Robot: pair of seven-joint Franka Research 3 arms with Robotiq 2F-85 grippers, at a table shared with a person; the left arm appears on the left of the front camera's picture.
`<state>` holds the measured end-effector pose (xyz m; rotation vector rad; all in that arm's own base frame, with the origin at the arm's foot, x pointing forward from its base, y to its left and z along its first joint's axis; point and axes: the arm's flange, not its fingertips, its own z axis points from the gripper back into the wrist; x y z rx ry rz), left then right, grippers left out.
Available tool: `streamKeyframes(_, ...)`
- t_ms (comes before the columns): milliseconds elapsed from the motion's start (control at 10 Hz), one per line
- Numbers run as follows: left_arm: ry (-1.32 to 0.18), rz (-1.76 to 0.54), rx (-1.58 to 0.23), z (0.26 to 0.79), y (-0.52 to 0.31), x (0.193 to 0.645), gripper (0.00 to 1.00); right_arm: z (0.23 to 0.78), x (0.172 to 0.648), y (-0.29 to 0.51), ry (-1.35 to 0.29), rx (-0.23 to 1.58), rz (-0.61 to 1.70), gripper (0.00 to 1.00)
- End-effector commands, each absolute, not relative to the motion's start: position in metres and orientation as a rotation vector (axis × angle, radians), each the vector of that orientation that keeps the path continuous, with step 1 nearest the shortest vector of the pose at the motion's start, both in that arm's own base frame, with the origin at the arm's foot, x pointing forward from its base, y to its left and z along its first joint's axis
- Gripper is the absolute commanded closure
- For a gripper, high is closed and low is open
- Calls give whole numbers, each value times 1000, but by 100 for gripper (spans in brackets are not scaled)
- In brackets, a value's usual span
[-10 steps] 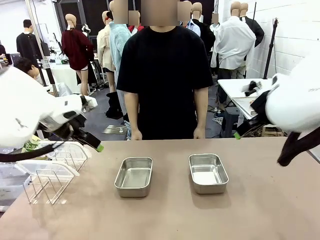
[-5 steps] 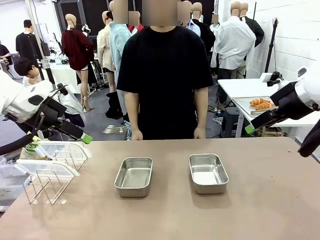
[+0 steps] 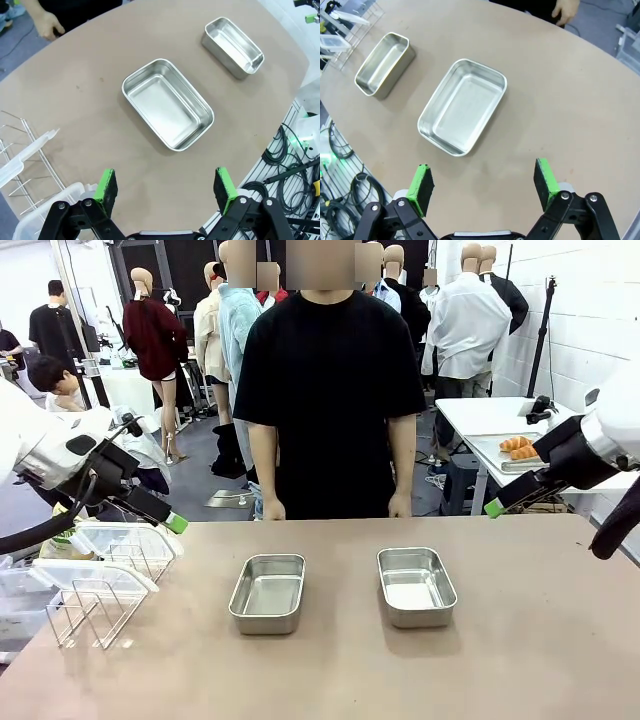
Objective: Place the bread in airtight containers.
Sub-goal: Lift both Airtight Container.
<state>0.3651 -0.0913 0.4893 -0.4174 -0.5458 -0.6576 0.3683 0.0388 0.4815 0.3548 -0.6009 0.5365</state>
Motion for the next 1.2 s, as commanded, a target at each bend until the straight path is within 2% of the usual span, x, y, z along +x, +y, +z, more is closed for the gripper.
streamKeyframes(0, -549, -659, -440, 487, -89, 369, 0, 479, 377, 44, -587, 376, 570, 0)
streamKeyframes(400, -544, -644, -433, 489, -89, 371, 0, 477, 382, 47, -575, 385, 583, 0)
streamKeyframes(500, -514, -553, -453, 491, -89, 375, 0, 474, 387, 48, -568, 352, 546, 0)
streamKeyframes(600, -545, -640, -419, 489, -90, 367, 0, 477, 374, 45, -578, 344, 557, 0)
streamKeyframes(1100, -545, -640, -419, 489, -90, 367, 0, 477, 374, 45, -578, 344, 557, 0)
